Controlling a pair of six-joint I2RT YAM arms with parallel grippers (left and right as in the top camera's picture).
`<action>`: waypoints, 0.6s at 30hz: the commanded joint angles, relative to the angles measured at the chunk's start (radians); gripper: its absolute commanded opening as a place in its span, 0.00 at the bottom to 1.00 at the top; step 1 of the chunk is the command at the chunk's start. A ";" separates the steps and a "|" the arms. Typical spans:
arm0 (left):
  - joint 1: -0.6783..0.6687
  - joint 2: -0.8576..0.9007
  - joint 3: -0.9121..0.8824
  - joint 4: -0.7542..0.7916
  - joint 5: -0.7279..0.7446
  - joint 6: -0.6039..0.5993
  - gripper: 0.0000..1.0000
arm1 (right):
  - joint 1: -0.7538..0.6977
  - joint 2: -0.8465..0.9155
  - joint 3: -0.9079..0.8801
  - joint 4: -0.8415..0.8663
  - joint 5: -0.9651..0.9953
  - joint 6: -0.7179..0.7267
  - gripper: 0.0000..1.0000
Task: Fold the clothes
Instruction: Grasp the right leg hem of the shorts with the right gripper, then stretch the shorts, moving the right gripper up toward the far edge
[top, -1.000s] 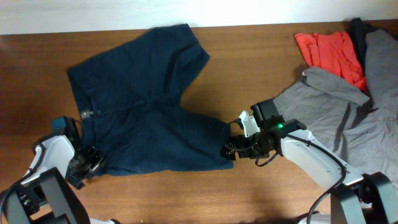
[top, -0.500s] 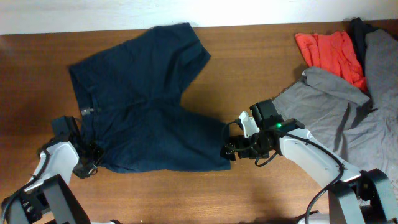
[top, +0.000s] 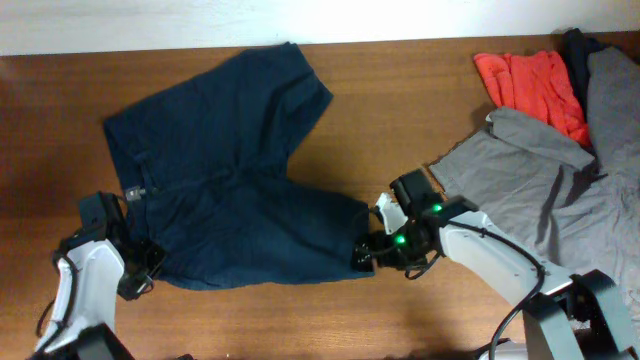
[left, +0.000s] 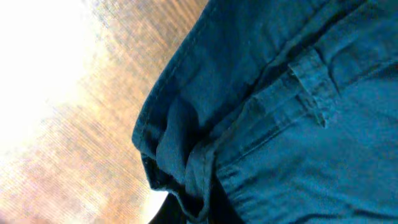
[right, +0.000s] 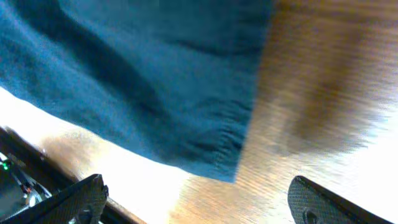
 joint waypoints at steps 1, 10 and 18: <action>0.008 -0.029 0.005 -0.027 -0.007 0.006 0.00 | 0.056 0.024 -0.012 -0.001 -0.016 0.073 0.95; 0.008 -0.029 0.005 -0.048 -0.008 0.006 0.00 | 0.115 0.164 -0.018 0.106 0.003 0.140 0.60; 0.008 -0.029 0.022 -0.097 -0.007 0.102 0.00 | 0.014 0.071 0.057 -0.007 0.217 0.166 0.04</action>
